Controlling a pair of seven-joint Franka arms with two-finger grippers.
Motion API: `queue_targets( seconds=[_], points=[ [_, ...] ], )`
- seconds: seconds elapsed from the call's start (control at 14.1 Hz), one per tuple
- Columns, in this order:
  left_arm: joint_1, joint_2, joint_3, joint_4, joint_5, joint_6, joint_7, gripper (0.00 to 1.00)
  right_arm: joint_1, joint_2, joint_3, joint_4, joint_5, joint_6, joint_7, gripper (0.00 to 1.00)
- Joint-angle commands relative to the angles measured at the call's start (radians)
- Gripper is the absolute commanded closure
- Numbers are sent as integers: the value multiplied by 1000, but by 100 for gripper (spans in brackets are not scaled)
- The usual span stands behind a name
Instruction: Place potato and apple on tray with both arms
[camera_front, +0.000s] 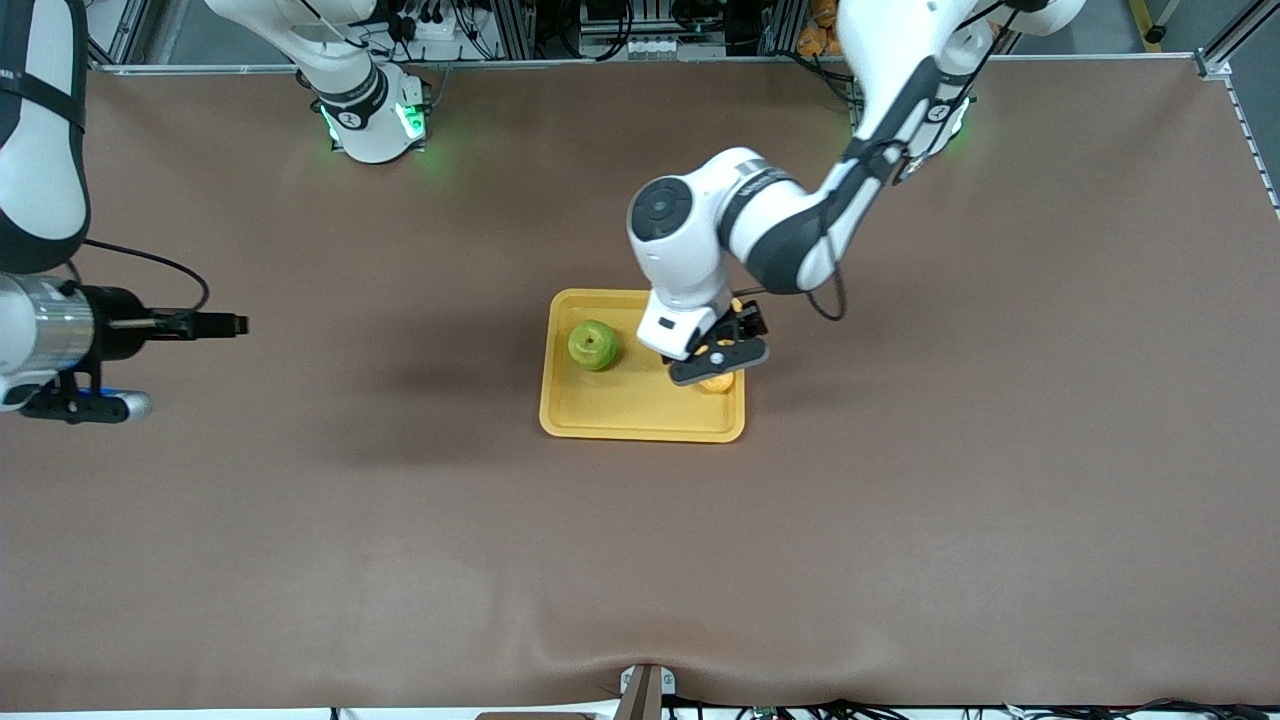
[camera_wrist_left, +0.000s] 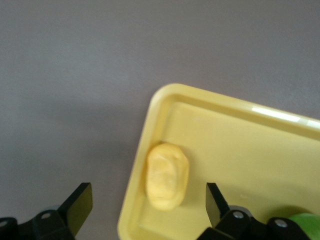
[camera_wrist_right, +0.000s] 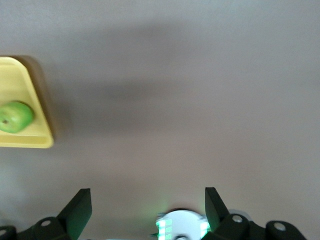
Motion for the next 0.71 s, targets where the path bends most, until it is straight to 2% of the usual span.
queue_targets(
  seconds=[0.0, 0.14, 0.28, 0.64],
  points=[
    [73, -80, -8, -27, -78, -65, 114, 0, -30, -56, 65, 35, -94, -13, -75, 0],
    [130, -138, -8, -27, -150, -137, 257, 0, -51, -112, 67, 35, -94, -16, -71, 0],
    [182, -186, -8, -31, -173, -213, 373, 0, -73, -178, 67, 9, -92, -30, -66, 0],
    [308, -275, -8, -71, -228, -249, 584, 0, -70, -327, 64, -83, -96, -56, -68, 0]
  ],
)
